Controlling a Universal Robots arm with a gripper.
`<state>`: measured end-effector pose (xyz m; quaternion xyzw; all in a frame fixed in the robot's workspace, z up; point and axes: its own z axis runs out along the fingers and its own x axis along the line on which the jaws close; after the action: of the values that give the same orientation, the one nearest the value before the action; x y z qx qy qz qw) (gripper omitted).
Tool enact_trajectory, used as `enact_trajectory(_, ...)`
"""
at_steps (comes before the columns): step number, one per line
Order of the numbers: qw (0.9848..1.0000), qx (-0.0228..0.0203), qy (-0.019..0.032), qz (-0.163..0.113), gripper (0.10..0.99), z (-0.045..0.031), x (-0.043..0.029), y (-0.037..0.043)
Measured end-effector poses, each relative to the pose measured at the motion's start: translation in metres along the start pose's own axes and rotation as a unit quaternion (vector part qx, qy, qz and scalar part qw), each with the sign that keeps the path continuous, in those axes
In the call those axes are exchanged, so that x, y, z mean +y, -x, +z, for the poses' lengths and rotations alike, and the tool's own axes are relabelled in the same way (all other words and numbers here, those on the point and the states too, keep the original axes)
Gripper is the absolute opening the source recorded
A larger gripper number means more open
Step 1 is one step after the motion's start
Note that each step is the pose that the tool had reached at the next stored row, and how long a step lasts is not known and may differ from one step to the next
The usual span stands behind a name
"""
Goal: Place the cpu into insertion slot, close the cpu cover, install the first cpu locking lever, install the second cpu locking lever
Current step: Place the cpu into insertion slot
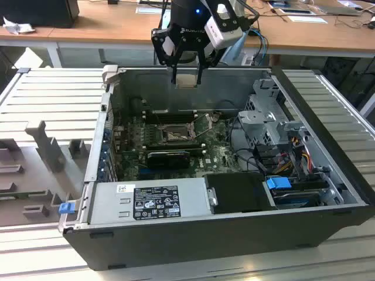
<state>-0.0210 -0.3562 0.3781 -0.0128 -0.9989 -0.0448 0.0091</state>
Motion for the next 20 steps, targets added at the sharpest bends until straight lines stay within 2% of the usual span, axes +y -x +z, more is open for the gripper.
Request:
enact_trajectory(8,0.9991,-0.0037,0.0007,0.041,0.525,0.0002,-0.0001,-0.0006)
enact_trajectory(14,0.9987,-0.0045,0.0009,0.050,0.525,0.0012,-0.0002,-0.0006)
enact_trajectory(20,0.9974,-0.0065,0.0012,0.072,0.525,0.0013,-0.0003,-0.0006)
